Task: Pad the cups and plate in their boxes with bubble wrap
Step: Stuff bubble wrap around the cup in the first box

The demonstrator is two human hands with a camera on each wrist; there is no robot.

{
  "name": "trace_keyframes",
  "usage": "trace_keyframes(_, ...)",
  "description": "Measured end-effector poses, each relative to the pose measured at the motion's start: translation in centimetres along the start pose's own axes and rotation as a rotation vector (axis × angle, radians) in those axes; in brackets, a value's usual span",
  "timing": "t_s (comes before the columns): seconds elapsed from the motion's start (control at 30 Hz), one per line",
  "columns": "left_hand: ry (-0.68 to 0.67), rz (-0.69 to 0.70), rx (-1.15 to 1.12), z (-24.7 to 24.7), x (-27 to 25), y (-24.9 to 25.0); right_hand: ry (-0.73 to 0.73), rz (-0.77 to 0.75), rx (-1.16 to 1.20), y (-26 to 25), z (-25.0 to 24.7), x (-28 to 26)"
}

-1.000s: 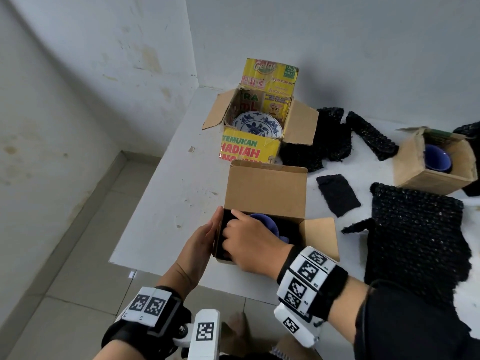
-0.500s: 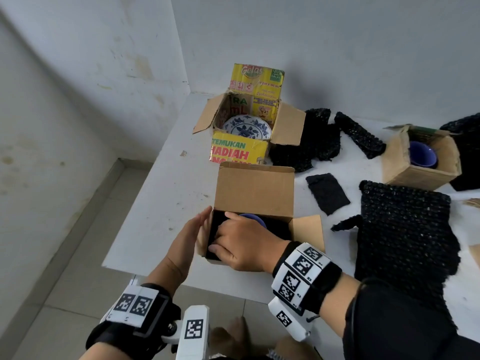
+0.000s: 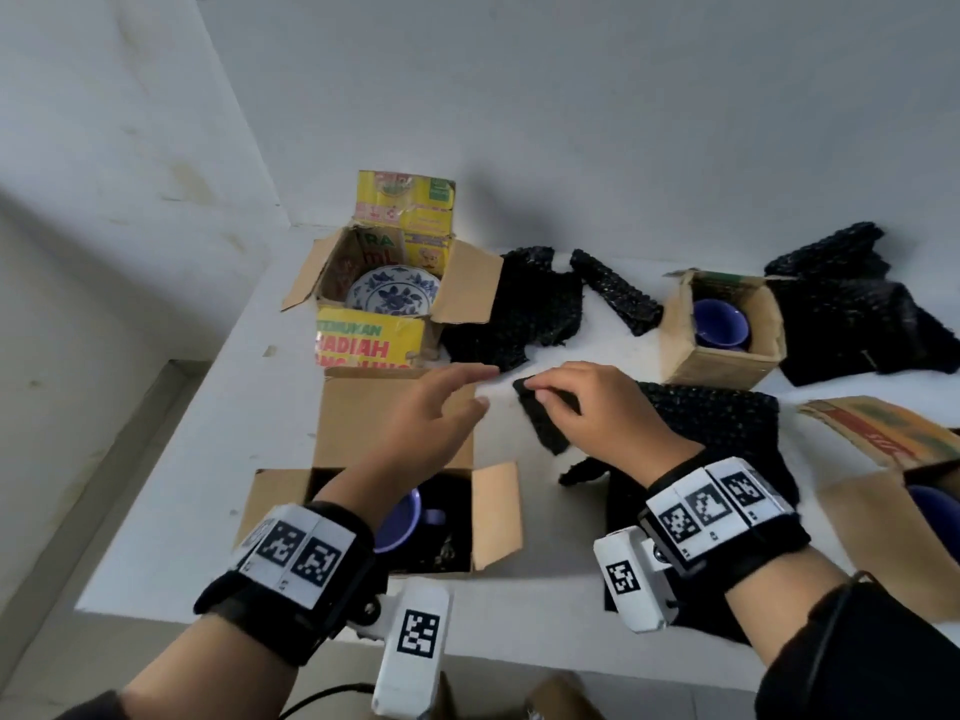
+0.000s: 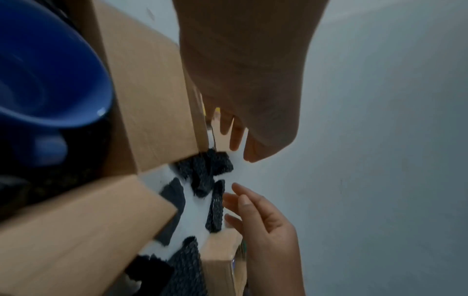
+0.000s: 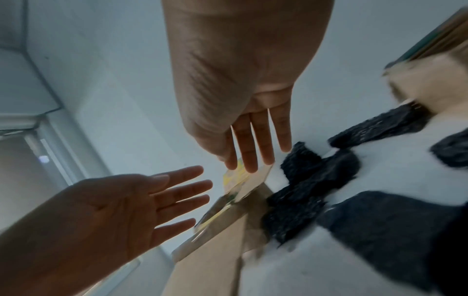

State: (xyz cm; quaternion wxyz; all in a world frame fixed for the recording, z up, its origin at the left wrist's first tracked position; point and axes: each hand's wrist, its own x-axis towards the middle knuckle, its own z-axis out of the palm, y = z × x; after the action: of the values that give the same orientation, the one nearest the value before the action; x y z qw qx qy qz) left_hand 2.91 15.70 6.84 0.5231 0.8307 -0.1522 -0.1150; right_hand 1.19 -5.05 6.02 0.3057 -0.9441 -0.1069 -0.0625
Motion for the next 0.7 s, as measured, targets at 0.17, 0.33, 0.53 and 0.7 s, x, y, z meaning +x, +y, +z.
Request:
trace_keyframes(0.17, -0.223, -0.032, 0.169, 5.9, 4.0, 1.6, -0.141, 0.247, -0.043, 5.9, -1.4, -0.3)
trace_keyframes(0.33, -0.336, -0.131, 0.457, 10.0, 7.3, 1.9, -0.436, 0.278, -0.187, 9.4, 0.1, 0.5)
trace_keyframes(0.53, -0.427, -0.303, 0.671, 12.8, 9.9, -0.4, -0.577, 0.23, -0.316, 11.6, 2.7, 1.1)
trace_keyframes(0.7, -0.338, -0.36, 0.756, 13.9, 10.9, -2.6, -0.491, 0.152, -0.383, 12.3, 3.2, 2.0)
